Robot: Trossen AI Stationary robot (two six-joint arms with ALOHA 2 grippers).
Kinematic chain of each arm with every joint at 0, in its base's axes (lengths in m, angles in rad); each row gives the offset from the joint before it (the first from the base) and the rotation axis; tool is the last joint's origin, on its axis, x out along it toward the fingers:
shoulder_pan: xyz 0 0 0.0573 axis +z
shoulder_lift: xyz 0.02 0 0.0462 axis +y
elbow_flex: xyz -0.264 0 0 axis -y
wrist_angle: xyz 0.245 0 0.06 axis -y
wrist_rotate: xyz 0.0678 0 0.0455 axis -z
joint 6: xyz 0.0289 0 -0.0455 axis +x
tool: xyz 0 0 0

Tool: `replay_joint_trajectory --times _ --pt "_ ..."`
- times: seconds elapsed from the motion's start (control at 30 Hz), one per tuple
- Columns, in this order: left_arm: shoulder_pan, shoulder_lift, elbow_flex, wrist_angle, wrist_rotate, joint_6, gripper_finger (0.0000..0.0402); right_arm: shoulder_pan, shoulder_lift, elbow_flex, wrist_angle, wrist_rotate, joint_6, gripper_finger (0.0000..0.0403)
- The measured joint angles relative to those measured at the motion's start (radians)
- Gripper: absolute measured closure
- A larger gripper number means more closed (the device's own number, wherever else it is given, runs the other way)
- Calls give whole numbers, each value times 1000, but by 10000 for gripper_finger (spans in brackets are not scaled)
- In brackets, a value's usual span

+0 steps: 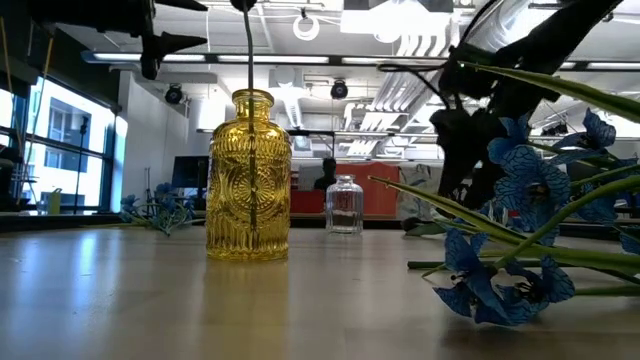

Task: Sort flowers into vase by color
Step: Put the top black flower into the yellow vase

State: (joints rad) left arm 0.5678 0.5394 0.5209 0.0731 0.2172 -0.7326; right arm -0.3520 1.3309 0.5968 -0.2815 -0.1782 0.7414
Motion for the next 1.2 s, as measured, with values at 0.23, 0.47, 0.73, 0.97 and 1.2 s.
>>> replay_joint_trajectory --times 0.23,0.47,0.73,0.97,1.2 --pt "0 0 -1 0 -17 0 188 -24 95 0 16 63 -1 149" --pt "0 1 0 -2 -24 1 188 -12 156 2 85 68 17 149" --pt "0 2 -1 -3 -24 2 188 -12 164 2 84 135 19 225" --pt "0 -7 0 -46 -29 90 188 -14 102 5 80 119 18 383" --pt "0 -45 0 -86 -79 108 188 45 -195 98 331 -47 -175 396"
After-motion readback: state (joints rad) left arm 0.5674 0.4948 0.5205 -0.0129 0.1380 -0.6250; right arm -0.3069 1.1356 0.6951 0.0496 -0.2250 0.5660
